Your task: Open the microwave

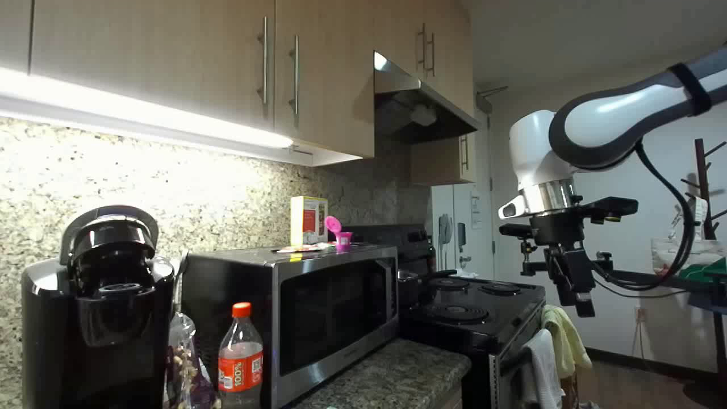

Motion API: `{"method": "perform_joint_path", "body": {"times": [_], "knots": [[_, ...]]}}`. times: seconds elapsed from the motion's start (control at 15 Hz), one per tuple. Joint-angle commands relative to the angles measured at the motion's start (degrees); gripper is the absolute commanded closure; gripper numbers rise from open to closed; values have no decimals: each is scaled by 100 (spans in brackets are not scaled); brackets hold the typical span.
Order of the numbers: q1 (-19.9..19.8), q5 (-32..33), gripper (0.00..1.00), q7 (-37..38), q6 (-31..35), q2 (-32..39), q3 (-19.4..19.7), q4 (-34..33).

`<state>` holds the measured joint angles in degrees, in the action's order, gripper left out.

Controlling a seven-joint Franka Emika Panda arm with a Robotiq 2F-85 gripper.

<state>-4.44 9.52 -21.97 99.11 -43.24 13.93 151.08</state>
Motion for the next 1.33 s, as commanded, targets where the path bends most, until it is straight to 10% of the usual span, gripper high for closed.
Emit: {"method": "perform_joint_path", "body": {"times": [0.0, 1.27], "knots": [[-8, -8, 0, -4, -7, 3, -9, -7], [-217, -370, 0, -74, 2464, 2354, 490, -2128]]}}
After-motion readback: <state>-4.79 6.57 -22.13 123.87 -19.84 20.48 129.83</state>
